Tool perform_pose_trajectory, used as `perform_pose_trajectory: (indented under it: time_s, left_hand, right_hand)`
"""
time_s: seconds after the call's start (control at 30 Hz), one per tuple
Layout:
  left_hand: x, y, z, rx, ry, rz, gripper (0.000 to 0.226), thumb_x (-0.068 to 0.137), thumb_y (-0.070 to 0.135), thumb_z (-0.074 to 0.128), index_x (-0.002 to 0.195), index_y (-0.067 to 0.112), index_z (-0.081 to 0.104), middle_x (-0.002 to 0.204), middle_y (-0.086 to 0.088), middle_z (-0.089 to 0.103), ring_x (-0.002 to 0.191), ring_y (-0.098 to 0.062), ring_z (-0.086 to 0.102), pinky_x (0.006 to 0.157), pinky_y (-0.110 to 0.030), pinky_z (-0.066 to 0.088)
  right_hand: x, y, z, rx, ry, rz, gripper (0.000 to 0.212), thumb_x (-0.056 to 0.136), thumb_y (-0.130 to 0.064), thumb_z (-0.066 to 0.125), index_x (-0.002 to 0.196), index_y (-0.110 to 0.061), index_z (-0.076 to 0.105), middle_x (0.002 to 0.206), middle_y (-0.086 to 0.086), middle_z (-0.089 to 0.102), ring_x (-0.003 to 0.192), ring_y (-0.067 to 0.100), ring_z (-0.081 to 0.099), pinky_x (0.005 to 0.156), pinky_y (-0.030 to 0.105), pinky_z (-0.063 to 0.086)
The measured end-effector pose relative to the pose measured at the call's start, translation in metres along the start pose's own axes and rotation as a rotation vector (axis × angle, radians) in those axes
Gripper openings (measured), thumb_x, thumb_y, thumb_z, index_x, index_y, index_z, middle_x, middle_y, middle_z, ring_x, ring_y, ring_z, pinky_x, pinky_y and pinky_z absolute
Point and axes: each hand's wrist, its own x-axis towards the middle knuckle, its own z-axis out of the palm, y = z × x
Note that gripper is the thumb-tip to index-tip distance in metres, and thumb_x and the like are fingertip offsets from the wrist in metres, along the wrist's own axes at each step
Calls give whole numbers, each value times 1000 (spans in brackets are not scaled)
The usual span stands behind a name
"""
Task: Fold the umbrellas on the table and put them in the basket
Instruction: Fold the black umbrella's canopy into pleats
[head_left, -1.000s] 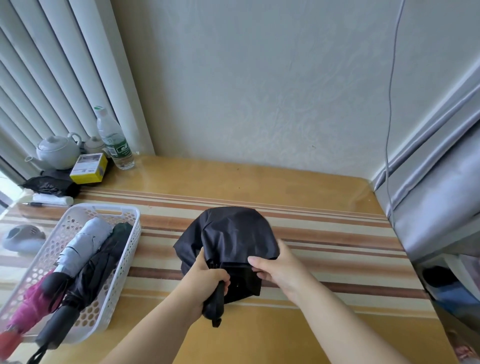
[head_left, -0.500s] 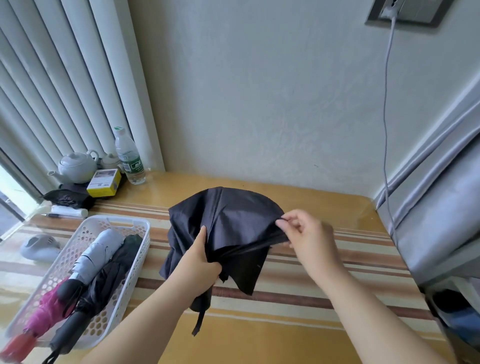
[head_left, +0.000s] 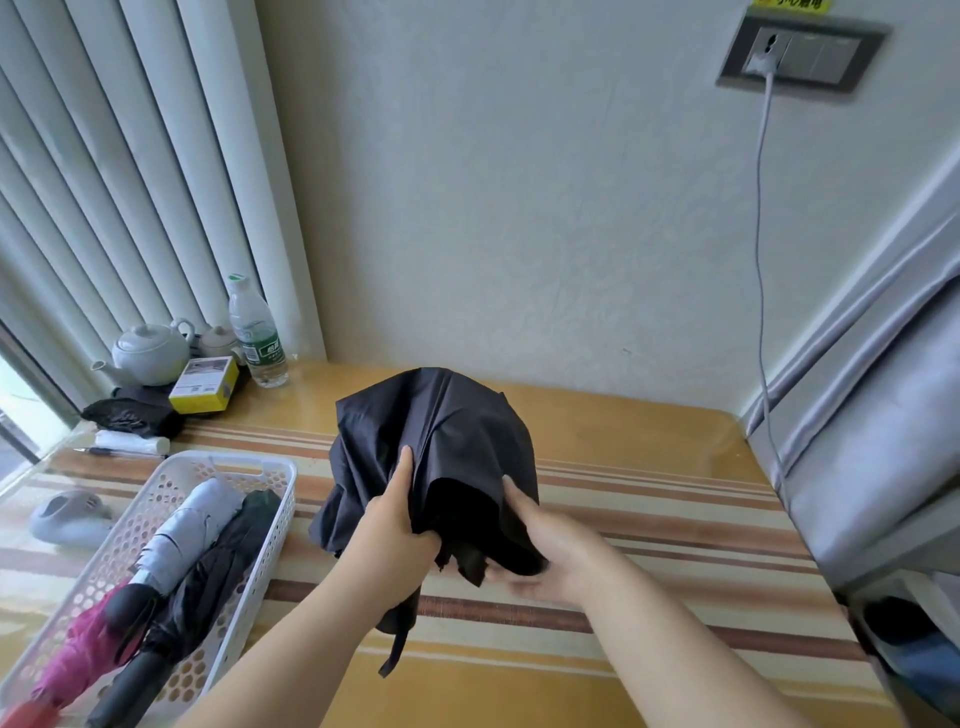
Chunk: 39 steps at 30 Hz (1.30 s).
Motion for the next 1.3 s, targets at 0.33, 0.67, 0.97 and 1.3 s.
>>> perform_pose_trajectory:
  time_s: [0.33,0.67,0.97,1.3]
  left_hand:
    - [12,-37,-22,57,156,25,78,85,-7,44,141,46,34,107,-18,49,55,-25,49,47,-16,38]
    - [-10,-24,-18,25,6,170,81,80,-5,57,129,57,40,115,0,47,85,-12,60,68,-11,47]
    - [-21,-11,-17,-165,-7,153,78,83,-4,57,131,54,38,115,2,56,55,-10,55,54,-18,47]
    - [-19,0,-1,-76,31,263,98,77,-4,60,133,60,11,126,8,41,101,-1,51,80,-17,49]
  right_hand:
    - [-12,-6,-70,-18,294,-453,22,101,-18,46,102,-2,60,75,7,65,72,20,62,67,31,49]
    - [-18,-29,8,-386,108,-281,116,65,-82,57,152,-37,-6,160,-1,18,142,30,29,112,46,29]
    - [-7,-20,19,-802,361,-422,85,87,-22,63,152,-30,9,147,5,26,126,31,44,101,40,44]
    - [-45,-43,47,-912,269,-451,52,87,-66,47,73,-16,51,71,3,63,64,17,61,60,30,52]
